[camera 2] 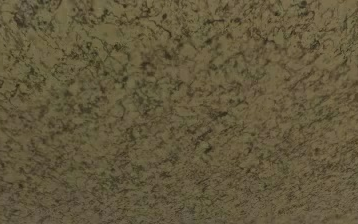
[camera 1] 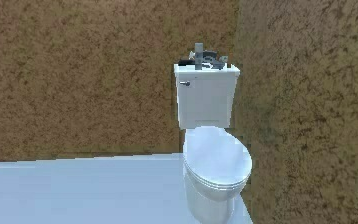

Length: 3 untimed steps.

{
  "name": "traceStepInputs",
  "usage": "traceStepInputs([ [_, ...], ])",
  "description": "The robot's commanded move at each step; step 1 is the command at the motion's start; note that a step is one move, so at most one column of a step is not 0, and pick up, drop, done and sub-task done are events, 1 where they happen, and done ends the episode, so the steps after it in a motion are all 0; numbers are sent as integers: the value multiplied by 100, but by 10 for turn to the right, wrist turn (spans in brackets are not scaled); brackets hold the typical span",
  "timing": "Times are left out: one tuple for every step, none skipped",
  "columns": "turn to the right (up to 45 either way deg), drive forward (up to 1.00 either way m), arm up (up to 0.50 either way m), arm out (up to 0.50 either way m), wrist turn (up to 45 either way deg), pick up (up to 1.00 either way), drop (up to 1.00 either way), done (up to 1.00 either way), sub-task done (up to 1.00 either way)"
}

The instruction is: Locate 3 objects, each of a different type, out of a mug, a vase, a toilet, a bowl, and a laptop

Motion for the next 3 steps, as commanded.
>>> traceStepInputs([
  [0, 5, 0, 0, 0, 0, 0, 0, 0],
  [90, 0, 0, 0, 0, 0, 0, 0, 0],
  [0, 0, 0, 0, 0, 0, 0, 0, 100],
])
